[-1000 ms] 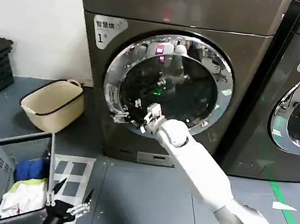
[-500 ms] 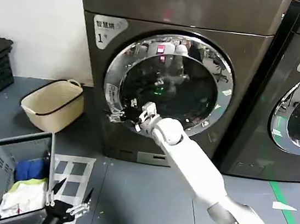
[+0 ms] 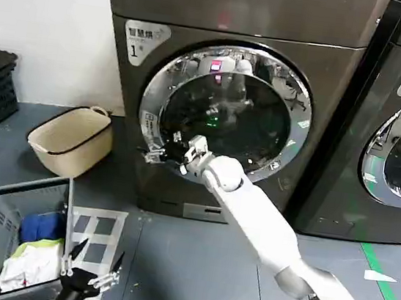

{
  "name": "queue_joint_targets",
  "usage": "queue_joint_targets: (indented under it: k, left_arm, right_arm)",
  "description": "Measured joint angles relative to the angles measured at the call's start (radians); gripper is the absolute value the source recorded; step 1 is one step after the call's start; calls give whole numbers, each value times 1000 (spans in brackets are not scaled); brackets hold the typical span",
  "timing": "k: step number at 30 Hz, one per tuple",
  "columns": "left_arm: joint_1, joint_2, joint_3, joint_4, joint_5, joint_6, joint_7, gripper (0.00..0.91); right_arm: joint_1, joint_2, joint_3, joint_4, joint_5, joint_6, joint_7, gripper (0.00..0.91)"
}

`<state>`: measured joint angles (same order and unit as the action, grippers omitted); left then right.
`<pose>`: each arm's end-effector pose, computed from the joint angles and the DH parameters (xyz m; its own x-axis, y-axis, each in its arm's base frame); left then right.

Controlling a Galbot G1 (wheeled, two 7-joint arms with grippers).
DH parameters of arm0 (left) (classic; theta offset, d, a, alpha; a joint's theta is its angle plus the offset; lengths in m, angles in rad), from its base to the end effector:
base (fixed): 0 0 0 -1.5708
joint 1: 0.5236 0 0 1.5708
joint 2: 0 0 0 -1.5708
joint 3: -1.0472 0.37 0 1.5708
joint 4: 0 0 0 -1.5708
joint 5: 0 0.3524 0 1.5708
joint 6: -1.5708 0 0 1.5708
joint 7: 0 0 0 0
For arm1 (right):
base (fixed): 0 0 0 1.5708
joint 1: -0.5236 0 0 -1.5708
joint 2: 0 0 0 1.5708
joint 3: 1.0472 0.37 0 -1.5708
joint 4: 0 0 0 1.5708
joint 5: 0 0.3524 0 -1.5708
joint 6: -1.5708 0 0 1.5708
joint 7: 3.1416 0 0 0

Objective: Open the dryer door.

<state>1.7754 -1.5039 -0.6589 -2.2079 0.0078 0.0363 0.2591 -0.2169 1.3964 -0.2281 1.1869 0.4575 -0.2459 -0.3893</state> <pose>0.1047 0.0488 -0.3043 -0.9716 0.1820 0.1511 0.1997 0.9734 0.1119 0.5545 0.1326 -0.1835 -0.5813 -0.8036 0.1277 -0.8125 0.5651 -0.1431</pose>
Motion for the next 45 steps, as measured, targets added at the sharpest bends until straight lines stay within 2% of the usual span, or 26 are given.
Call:
queue_joint_targets:
  k: [27, 35, 45]
  left_arm:
    - [-1, 2, -4, 3, -7, -3, 0, 907]
    - [-7, 3, -6, 8, -10, -3, 0, 907]
    - [-16, 11, -12, 11, -18, -3, 0, 907]
  right_arm:
    - [51, -1, -32, -41, 6, 42, -117, 907]
    - [27, -45, -59, 23, 86, 21, -133, 907]
    - [-11, -147, -94, 178, 159, 12, -170, 907]
